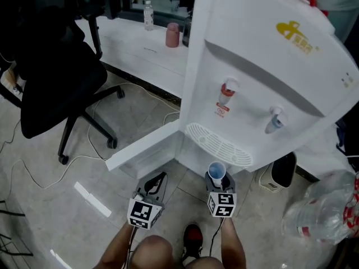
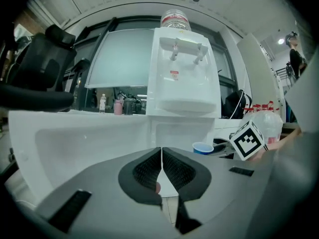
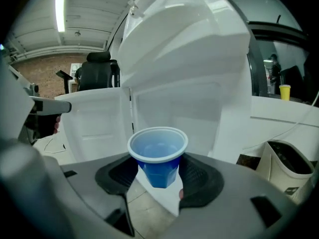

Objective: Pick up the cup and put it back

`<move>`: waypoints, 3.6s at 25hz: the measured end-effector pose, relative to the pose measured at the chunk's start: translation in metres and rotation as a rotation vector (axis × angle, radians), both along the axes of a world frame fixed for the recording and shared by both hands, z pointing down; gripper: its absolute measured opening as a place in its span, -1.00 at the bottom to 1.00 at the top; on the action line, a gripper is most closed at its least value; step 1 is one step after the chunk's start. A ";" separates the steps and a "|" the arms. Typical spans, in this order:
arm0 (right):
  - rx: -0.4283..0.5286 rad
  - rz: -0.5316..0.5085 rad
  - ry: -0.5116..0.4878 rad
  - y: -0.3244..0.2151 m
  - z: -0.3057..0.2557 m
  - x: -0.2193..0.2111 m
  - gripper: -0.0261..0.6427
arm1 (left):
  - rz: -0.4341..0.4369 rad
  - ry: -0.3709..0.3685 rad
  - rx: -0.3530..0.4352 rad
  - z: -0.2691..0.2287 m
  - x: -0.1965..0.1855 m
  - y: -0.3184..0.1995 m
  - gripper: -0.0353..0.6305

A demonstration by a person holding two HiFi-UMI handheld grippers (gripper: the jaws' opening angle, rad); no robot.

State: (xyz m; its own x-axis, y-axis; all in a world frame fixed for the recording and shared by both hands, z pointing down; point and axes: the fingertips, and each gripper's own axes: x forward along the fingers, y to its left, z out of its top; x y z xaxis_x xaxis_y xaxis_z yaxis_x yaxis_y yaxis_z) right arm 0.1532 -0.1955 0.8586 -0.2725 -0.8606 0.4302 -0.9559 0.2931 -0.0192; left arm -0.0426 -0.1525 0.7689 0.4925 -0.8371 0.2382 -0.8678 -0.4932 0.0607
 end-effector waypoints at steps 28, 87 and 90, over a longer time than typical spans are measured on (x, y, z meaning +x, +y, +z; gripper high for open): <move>0.048 -0.015 -0.011 0.118 -0.119 -0.001 -0.13 | 0.057 -0.008 0.010 -0.040 -0.006 0.047 -0.81; 0.051 -0.130 -0.015 -0.076 0.035 -0.073 -0.10 | -0.079 -0.010 -0.064 0.046 -0.046 -0.015 -0.81; 0.042 -0.130 -0.002 -0.090 0.049 -0.074 -0.10 | -0.080 -0.003 -0.065 0.052 -0.044 -0.022 -0.81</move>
